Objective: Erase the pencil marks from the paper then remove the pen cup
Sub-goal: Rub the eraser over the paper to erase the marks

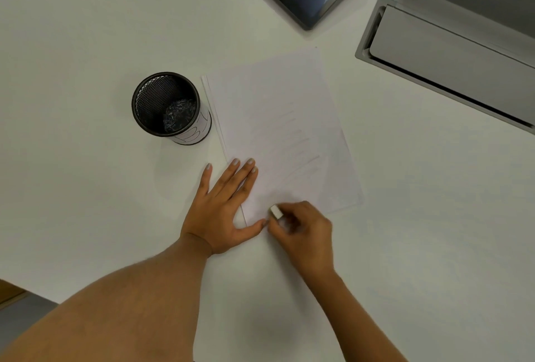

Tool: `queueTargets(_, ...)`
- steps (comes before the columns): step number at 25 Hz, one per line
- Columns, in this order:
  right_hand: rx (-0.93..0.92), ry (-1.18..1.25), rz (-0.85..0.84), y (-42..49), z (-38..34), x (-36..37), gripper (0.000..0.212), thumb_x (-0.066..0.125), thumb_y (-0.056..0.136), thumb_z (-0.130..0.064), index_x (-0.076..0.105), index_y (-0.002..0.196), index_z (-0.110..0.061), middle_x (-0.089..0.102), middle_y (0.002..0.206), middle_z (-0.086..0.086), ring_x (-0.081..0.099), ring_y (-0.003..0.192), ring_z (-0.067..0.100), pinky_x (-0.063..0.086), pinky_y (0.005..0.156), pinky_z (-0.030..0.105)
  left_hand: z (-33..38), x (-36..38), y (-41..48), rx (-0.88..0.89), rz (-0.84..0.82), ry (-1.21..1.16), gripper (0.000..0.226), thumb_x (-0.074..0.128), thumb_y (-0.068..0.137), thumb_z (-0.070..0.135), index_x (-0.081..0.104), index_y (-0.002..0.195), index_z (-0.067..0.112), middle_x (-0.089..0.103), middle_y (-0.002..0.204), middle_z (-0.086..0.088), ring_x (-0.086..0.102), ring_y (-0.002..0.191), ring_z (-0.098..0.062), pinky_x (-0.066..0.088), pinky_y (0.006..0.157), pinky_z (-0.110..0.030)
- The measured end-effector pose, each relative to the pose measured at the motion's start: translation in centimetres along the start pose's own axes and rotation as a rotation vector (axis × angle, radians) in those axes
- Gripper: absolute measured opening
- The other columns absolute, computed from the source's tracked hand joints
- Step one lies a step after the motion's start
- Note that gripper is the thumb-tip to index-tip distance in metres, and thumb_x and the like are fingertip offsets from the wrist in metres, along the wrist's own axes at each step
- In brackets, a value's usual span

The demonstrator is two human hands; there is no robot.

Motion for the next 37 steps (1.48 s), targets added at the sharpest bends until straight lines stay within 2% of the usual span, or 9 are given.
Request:
queueTargets(6,0.152,0.007,0.340,4.7,3.2,-6.6,0.024,0.083,0.074,-0.012,0.068,0.086,-0.028,0.065,0.074,-0.005,0.057,0.061,0.008,0.053,0.065,0.031,0.0,0.0,0.0,-0.005,-0.001,-0.004,0.088,0.050,0.089,0.066,0.034,0.156,0.013,0.026,0.166,-0.001,0.021,0.154,-0.020,0.013,0.123,-0.058)
queueTargets(11,-0.184,-0.118,-0.077,0.0,-0.8,0.2,0.013,0.078,0.078,-0.019,0.074,0.089,-0.013,0.062,0.075,-0.006,0.054,0.068,0.006,0.044,0.065,0.016,0.0,0.0,0.0,0.000,0.000,0.000,0.087,0.048,0.089,0.067,0.036,0.155,0.012,0.028,0.165,-0.002,0.023,0.154,-0.021,0.015,0.123,-0.059)
queueTargets(15,-0.056,-0.134,0.201,5.9,1.5,-5.6,0.014,0.083,0.076,-0.011,0.074,0.086,-0.013,0.062,0.072,-0.007,0.056,0.067,0.009,0.046,0.065,0.017,-0.1,0.1,0.0,-0.010,-0.007,-0.002,0.088,0.050,0.088,0.068,0.035,0.156,0.013,0.027,0.165,-0.001,0.023,0.154,-0.020,0.014,0.123,-0.059)
queueTargets(17,0.018,-0.070,0.248,6.3,1.8,-6.1,0.015,0.083,0.075,-0.010,0.075,0.088,-0.015,0.063,0.074,-0.007,0.058,0.067,0.010,0.049,0.064,0.022,-0.1,0.2,0.0,-0.012,-0.015,-0.002,0.089,0.049,0.088,0.068,0.033,0.156,0.014,0.026,0.166,-0.001,0.022,0.154,-0.020,0.013,0.123,-0.058)
queueTargets(22,-0.116,-0.045,-0.075,0.9,-1.2,0.8,0.011,0.082,0.077,-0.015,0.073,0.084,-0.015,0.062,0.071,-0.007,0.057,0.064,0.008,0.048,0.062,0.023,0.1,0.1,0.1,-0.003,0.004,-0.004,0.088,0.052,0.086,0.065,0.037,0.155,0.012,0.028,0.165,-0.002,0.024,0.153,-0.021,0.018,0.121,-0.061)
queueTargets(26,0.046,-0.112,0.253,6.7,1.7,-5.9,0.013,0.082,0.076,-0.012,0.074,0.086,-0.013,0.062,0.072,-0.005,0.055,0.065,0.008,0.046,0.065,0.015,0.0,0.2,0.1,-0.011,-0.017,0.005,0.089,0.049,0.087,0.069,0.034,0.156,0.014,0.025,0.166,0.000,0.021,0.154,-0.020,0.015,0.123,-0.060)
queueTargets(28,0.056,-0.154,0.310,7.4,1.9,-7.3,0.013,0.081,0.077,-0.011,0.074,0.088,-0.012,0.063,0.074,-0.003,0.056,0.063,0.009,0.048,0.066,0.022,0.0,0.1,0.1,-0.013,-0.025,0.005,0.090,0.047,0.088,0.069,0.032,0.157,0.014,0.024,0.167,0.000,0.019,0.155,-0.019,0.013,0.123,-0.059)
queueTargets(33,-0.236,-0.171,-0.101,0.7,-2.1,1.1,0.010,0.075,0.081,-0.020,0.073,0.087,-0.012,0.062,0.072,-0.003,0.054,0.067,0.012,0.044,0.064,0.020,0.0,0.2,0.1,0.002,-0.026,0.010,0.092,0.051,0.085,0.067,0.031,0.157,0.014,0.023,0.167,-0.001,0.018,0.155,-0.019,0.013,0.123,-0.058)
queueTargets(37,-0.015,-0.145,0.232,6.8,0.9,-5.1,0.011,0.080,0.078,-0.014,0.073,0.086,-0.013,0.059,0.071,-0.005,0.057,0.062,0.014,0.045,0.064,0.018,0.1,0.0,0.1,-0.013,-0.014,-0.009,0.091,0.051,0.086,0.068,0.033,0.157,0.014,0.024,0.166,0.000,0.019,0.155,-0.019,0.013,0.124,-0.058)
Point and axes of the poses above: each hand's wrist, its own y-axis towards the middle knuckle, its own x-axis out of the palm, z = x × y, the point moved 6 cm from there along y, towards the middle knuckle
